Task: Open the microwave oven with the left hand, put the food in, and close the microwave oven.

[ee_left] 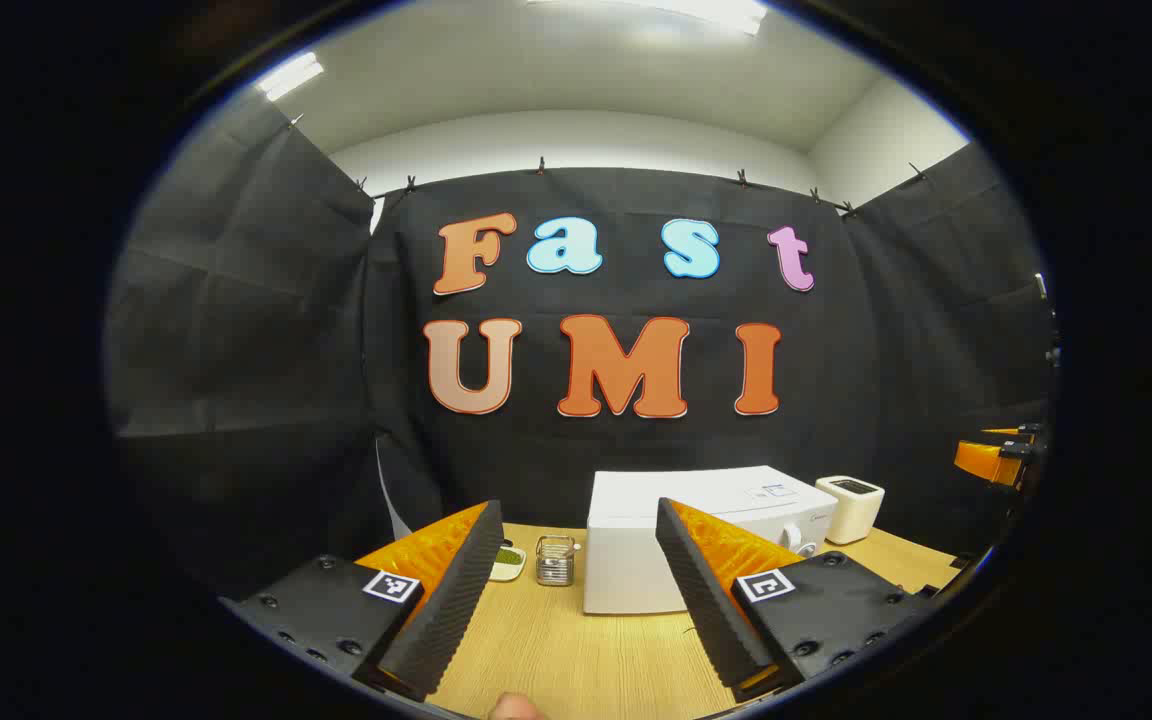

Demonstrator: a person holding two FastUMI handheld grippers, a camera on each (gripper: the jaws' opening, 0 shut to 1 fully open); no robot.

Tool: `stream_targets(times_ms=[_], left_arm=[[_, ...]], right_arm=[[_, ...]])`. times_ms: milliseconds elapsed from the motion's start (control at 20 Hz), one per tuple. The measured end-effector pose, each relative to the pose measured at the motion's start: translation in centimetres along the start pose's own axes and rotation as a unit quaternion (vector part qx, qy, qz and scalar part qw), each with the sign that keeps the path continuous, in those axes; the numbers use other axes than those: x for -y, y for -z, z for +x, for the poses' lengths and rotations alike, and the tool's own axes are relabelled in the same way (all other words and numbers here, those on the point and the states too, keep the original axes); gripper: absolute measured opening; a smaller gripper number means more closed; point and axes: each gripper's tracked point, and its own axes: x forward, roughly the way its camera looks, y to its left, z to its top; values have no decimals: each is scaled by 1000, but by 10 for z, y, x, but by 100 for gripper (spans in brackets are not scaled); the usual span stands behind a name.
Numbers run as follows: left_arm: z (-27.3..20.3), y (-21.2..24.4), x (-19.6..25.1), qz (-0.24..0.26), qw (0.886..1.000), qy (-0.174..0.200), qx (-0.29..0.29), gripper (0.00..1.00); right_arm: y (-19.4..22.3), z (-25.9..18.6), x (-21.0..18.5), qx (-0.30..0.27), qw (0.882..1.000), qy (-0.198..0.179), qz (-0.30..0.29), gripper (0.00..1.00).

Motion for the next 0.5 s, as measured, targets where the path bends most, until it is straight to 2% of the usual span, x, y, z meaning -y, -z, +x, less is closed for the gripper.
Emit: stream_targets(times_ms=[500], left_arm=[[3, 0, 5, 2, 1000, 2, 1, 98]], right_arm=[[1, -1, 4, 4, 1000, 1, 4, 94]])
